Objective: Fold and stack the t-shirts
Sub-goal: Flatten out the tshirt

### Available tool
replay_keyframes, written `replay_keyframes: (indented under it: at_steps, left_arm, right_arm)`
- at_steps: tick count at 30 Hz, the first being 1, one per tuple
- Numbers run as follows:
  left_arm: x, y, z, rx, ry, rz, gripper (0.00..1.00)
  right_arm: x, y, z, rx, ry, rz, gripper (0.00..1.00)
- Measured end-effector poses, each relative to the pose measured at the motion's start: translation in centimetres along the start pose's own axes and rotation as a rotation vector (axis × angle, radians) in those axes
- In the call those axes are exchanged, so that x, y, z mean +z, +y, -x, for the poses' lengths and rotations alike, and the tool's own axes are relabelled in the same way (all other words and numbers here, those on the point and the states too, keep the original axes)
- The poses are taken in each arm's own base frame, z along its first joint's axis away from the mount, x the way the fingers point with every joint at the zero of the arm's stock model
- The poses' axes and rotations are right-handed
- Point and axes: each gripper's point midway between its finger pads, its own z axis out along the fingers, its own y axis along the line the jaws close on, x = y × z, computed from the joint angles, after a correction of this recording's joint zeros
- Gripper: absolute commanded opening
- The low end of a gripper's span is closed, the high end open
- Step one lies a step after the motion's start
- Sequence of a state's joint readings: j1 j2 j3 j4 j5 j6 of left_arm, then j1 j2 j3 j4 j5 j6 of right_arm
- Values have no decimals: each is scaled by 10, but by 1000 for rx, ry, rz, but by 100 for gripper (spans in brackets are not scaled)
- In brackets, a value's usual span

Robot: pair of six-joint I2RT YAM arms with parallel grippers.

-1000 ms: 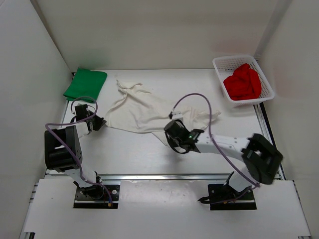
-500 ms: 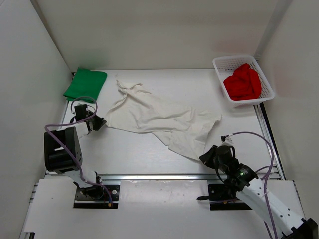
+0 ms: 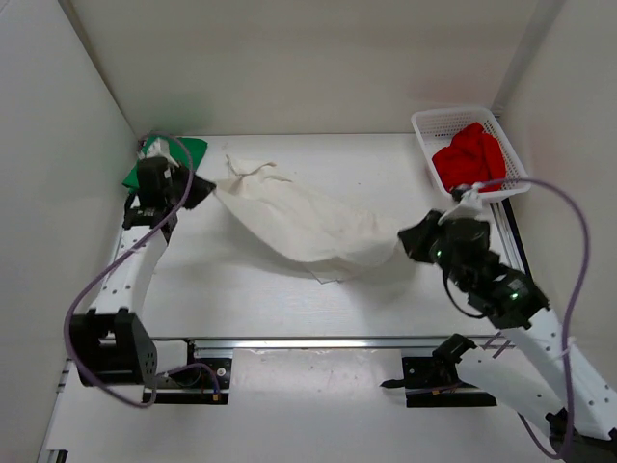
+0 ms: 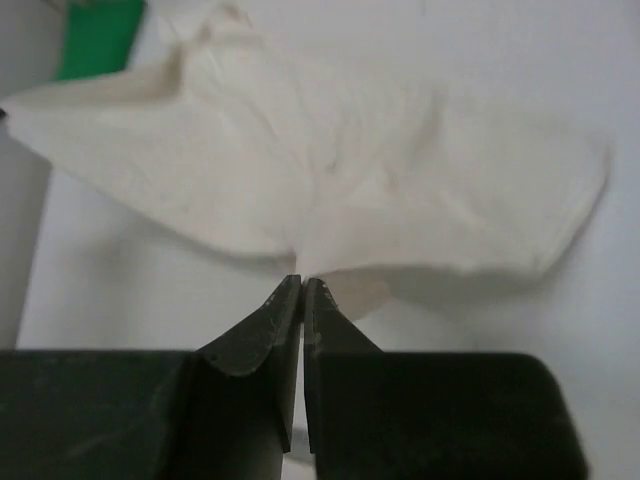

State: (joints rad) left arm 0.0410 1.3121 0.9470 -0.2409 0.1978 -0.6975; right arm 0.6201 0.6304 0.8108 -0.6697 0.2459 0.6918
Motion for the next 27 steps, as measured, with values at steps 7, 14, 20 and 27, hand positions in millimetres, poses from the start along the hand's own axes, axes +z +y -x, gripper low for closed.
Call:
replay_keyframes:
  at_steps: [7,14,20,27]
  left_arm:
    - [-174,-154,126,96,-354,-448,0]
    - [-302,-245,193,157,-566,-684,0]
    - [-248,-227,196,82,-479,-640,0]
    - [-83,-131,125,-28,-208,-327,0]
  right_arm:
    - [-93,100,220,-118,-409,71,0]
    - [-167,202,302,-284,-690,213,0]
    - [-147,225,294,-538,-781,10,0]
    - [45,106,280,-592,-428,-175,0]
